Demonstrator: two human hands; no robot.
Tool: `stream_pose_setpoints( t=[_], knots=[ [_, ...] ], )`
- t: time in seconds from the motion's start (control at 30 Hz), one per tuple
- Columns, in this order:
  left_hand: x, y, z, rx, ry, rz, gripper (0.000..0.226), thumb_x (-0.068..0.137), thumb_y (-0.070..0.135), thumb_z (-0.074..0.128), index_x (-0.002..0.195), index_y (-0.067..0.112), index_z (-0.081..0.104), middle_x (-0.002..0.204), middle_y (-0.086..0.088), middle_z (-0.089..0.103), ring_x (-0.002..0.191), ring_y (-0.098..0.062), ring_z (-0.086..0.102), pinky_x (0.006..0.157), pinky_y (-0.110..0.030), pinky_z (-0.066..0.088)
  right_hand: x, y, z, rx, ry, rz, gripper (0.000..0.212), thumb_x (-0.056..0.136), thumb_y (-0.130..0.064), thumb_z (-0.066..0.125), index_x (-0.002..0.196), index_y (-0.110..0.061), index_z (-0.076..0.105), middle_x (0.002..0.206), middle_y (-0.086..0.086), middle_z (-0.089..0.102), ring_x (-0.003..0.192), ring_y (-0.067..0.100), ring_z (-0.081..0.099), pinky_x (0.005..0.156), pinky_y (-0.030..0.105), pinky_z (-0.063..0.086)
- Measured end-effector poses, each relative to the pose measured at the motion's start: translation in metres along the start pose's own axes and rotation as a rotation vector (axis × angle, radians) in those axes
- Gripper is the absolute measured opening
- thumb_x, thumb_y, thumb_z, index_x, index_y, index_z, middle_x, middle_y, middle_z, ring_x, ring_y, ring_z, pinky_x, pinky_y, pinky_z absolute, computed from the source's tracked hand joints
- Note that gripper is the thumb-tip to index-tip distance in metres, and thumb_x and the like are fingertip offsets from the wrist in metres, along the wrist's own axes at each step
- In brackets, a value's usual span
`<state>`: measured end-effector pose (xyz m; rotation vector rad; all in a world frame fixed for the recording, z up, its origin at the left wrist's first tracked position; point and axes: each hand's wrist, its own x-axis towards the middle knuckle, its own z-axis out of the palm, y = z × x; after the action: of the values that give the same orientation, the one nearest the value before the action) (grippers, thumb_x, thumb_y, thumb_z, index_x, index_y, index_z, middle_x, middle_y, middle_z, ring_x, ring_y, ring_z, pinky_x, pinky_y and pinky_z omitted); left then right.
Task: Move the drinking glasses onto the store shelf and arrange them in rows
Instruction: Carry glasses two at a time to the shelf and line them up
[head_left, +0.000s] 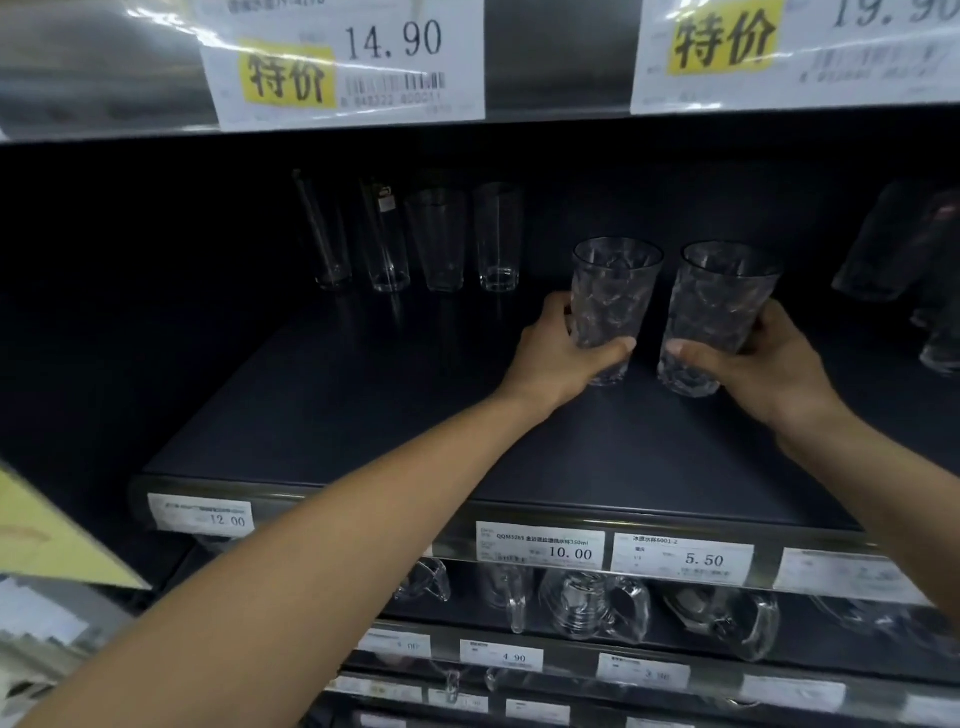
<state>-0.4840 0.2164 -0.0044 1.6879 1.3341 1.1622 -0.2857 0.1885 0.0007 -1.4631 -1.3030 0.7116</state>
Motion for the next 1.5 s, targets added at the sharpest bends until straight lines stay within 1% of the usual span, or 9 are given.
stream_pose_setpoints(
  t=[0.1, 0.27, 0.43, 0.6, 0.8, 1.0, 1.23, 1.33, 1.5],
  knots=[
    [0.010, -0.006, 0.004, -0.015, 0.018, 0.002, 0.069, 0.079, 0.036, 0.080, 0.135, 0.016, 0.044, 0.110, 0.011, 0.057, 0.094, 0.000, 0.056, 0.074, -0.005, 0.041, 0.013, 0.000, 0.000, -0.042, 0.007, -0.005, 0.077, 0.067, -0.039, 0.087, 0.133, -0.027, 0.049, 0.120, -0.010, 0.063, 0.111, 0.014, 0.062, 0.099, 0.034, 0.050],
    [0.034, -0.012, 0.012, 0.005, 0.051, -0.004, 0.063, 0.080, 0.039, 0.079, 0.131, 0.013, 0.053, 0.118, 0.005, 0.063, 0.101, -0.004, 0.059, 0.075, -0.006, 0.042, 0.036, 0.005, 0.004, -0.082, 0.021, -0.008, 0.082, 0.069, -0.045, 0.085, 0.137, -0.026, 0.045, 0.129, -0.005, 0.062, 0.113, 0.016, 0.062, 0.097, 0.043, 0.053],
    [0.063, -0.019, 0.021, 0.020, 0.087, 0.017, 0.054, 0.080, 0.039, 0.079, 0.123, 0.012, 0.062, 0.117, 0.001, 0.069, 0.104, -0.010, 0.065, 0.081, -0.014, 0.049, 0.059, 0.014, 0.009, -0.056, -0.021, -0.025, 0.082, 0.076, -0.035, 0.082, 0.144, -0.020, 0.039, 0.135, -0.006, 0.057, 0.119, 0.011, 0.056, 0.100, 0.025, 0.044],
    [0.096, -0.028, 0.028, 0.066, 0.083, 0.050, 0.062, 0.075, 0.034, 0.084, 0.126, 0.010, 0.059, 0.120, -0.001, 0.068, 0.106, -0.013, 0.064, 0.090, -0.025, 0.052, 0.092, 0.023, 0.013, -0.066, -0.037, -0.013, 0.074, 0.079, -0.029, 0.081, 0.139, -0.016, 0.041, 0.132, -0.005, 0.057, 0.118, 0.013, 0.057, 0.103, 0.031, 0.046],
    [0.128, -0.033, 0.039, 0.088, 0.078, 0.090, 0.059, 0.075, 0.031, 0.085, 0.124, 0.010, 0.060, 0.119, -0.002, 0.069, 0.105, -0.014, 0.066, 0.087, -0.023, 0.052, 0.122, 0.025, 0.020, -0.098, 0.075, -0.017, 0.071, 0.083, -0.029, 0.077, 0.140, -0.014, 0.038, 0.134, 0.001, 0.055, 0.111, 0.011, 0.052, 0.087, 0.020, 0.041],
    [0.158, -0.037, 0.050, 0.096, 0.096, 0.102, 0.060, 0.074, 0.037, 0.084, 0.123, 0.012, 0.061, 0.119, -0.003, 0.070, 0.108, -0.016, 0.066, 0.094, -0.030, 0.054, 0.147, 0.027, 0.026, -0.158, 0.137, -0.021, 0.055, 0.084, -0.030, 0.077, 0.131, -0.014, 0.052, 0.131, 0.004, 0.061, 0.120, 0.022, 0.056, 0.087, 0.019, 0.040],
    [0.176, -0.038, 0.056, 0.107, 0.153, 0.077, 0.062, 0.074, 0.036, 0.085, 0.124, 0.009, 0.059, 0.120, -0.006, 0.068, 0.109, -0.019, 0.065, 0.088, -0.025, 0.051, 0.168, 0.031, 0.028, -0.191, 0.155, -0.031, 0.053, 0.082, -0.033, 0.077, 0.129, -0.019, 0.058, 0.126, 0.002, 0.065, 0.116, 0.023, 0.059, 0.097, 0.031, 0.049],
    [0.179, -0.039, 0.056, 0.113, 0.160, 0.079, 0.060, 0.074, 0.036, 0.085, 0.121, 0.009, 0.060, 0.119, -0.006, 0.069, 0.109, -0.020, 0.065, 0.092, -0.032, 0.054, 0.170, 0.033, 0.028, -0.171, 0.168, -0.012, 0.054, 0.081, -0.035, 0.078, 0.128, -0.019, 0.058, 0.124, 0.001, 0.066, 0.115, 0.021, 0.060, 0.096, 0.028, 0.049],
    [0.178, -0.039, 0.057, 0.110, 0.160, 0.087, 0.056, 0.075, 0.035, 0.084, 0.119, 0.009, 0.061, 0.118, -0.007, 0.070, 0.107, -0.021, 0.066, 0.092, -0.033, 0.054, 0.168, 0.033, 0.027, -0.126, 0.191, 0.016, 0.047, 0.082, -0.033, 0.078, 0.123, -0.015, 0.061, 0.123, 0.001, 0.067, 0.110, 0.016, 0.060, 0.084, 0.019, 0.043]
  ],
)
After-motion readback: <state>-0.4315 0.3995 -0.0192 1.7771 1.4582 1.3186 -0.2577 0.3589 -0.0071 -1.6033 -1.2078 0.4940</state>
